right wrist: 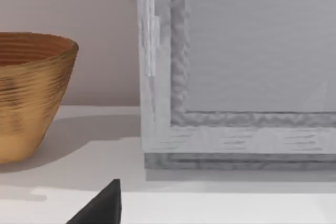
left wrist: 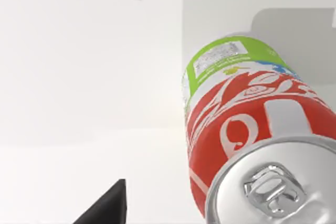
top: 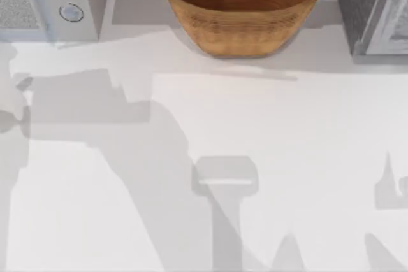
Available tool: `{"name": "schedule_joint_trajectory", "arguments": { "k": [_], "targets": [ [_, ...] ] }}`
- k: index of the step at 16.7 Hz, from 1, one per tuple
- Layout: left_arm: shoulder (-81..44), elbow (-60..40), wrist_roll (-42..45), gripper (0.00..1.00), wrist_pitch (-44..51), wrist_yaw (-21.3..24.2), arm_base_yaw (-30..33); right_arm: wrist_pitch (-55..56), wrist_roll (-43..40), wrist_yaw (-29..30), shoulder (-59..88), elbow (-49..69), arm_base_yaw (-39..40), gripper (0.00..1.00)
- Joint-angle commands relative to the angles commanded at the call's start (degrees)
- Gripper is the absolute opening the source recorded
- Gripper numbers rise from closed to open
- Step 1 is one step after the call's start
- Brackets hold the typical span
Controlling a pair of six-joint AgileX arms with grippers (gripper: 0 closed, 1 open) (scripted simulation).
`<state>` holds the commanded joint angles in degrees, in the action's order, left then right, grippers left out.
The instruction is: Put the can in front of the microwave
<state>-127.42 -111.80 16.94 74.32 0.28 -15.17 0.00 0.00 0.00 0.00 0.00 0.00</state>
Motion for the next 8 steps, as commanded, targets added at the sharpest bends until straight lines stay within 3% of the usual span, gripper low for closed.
{"name": "schedule_joint_trajectory", "arguments": {
  "k": [8],
  "targets": [
    [-0.5,-9.61,-0.06,1.0,9.11,0.01,0.07,0.0,0.0,0.0,0.0,0.0,0.0,1.0]
  ]
}}
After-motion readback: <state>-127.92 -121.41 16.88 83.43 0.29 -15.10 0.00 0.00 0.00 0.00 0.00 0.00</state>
